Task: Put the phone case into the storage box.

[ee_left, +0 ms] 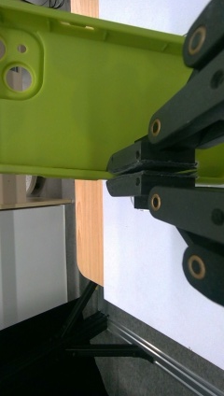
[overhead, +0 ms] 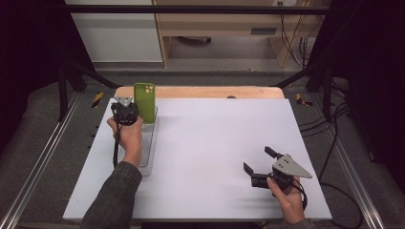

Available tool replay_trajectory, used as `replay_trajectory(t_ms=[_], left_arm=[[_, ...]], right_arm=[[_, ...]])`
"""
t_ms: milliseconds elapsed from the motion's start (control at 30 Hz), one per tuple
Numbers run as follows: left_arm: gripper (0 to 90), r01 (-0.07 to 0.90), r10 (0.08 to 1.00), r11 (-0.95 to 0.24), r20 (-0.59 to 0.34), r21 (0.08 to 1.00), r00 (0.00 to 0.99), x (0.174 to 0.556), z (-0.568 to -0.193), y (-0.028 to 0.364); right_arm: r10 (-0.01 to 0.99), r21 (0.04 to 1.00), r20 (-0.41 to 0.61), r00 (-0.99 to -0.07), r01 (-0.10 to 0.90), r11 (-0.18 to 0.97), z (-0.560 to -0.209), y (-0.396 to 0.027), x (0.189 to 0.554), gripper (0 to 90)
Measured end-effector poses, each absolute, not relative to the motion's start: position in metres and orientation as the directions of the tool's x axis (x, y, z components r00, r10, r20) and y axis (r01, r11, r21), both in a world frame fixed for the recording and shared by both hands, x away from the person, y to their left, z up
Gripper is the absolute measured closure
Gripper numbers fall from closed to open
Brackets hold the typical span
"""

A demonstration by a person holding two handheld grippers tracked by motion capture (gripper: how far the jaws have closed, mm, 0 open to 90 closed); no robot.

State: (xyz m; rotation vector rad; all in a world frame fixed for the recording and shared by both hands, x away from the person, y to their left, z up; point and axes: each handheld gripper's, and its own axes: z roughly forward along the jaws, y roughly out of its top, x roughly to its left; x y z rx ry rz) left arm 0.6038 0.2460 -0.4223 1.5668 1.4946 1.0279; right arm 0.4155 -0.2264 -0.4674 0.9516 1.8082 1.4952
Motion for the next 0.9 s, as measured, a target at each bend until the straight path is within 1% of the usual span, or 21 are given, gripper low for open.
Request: replay_trajectory(t_ms=[100, 133, 167, 267, 367, 467, 600, 900], left_arm=[[86.5, 0.422, 0.999, -0.052, 0.054, 0.905, 0.009, 0.604, -0.423, 0.246], [84.9, 0.426, 0.999, -0.047, 0.048, 0.903, 0.008, 0.604, -0.423, 0.246], [82.1, 0.426, 0.999, -0.042, 0.047, 0.904, -0.001, 0.604, -0.423, 0.246], [67.3, 0.41, 0.998, -0.053, 0.061, 0.91, -0.005, 0.6, -0.418, 0.246], [56.4, 0.396, 0.999, -0.049, 0.047, 0.917, 0.016, 0.596, -0.413, 0.245], [48.4, 0.389, 0.998, -0.052, 0.035, 0.92, 0.051, 0.592, -0.409, 0.244], [41.2, 0.378, 0.997, -0.049, 0.025, 0.925, 0.067, 0.589, -0.407, 0.242], [35.8, 0.368, 0.997, -0.039, 0.009, 0.929, 0.081, 0.588, -0.405, 0.244]], right_arm=[[0.825, 0.983, -0.006, -0.565, 0.15, 0.11, -0.468, -0.226, 0.415, 2.9], [0.825, 0.983, -0.006, -0.565, 0.15, 0.11, -0.468, -0.226, 0.416, 2.9], [0.825, 0.983, -0.006, -0.565, 0.15, 0.11, -0.468, -0.226, 0.416, 2.9], [0.825, 0.982, -0.007, -0.565, 0.15, 0.111, -0.468, -0.226, 0.416, 2.9], [0.825, 0.982, -0.011, -0.566, 0.148, 0.115, -0.468, -0.225, 0.416, 2.9], [0.825, 0.983, -0.011, -0.565, 0.147, 0.114, -0.468, -0.225, 0.416, 2.9], [0.826, 0.982, -0.014, -0.563, 0.147, 0.116, -0.468, -0.225, 0.415, 2.9], [0.827, 0.983, -0.013, -0.562, 0.145, 0.114, -0.467, -0.225, 0.415, 2.9]])
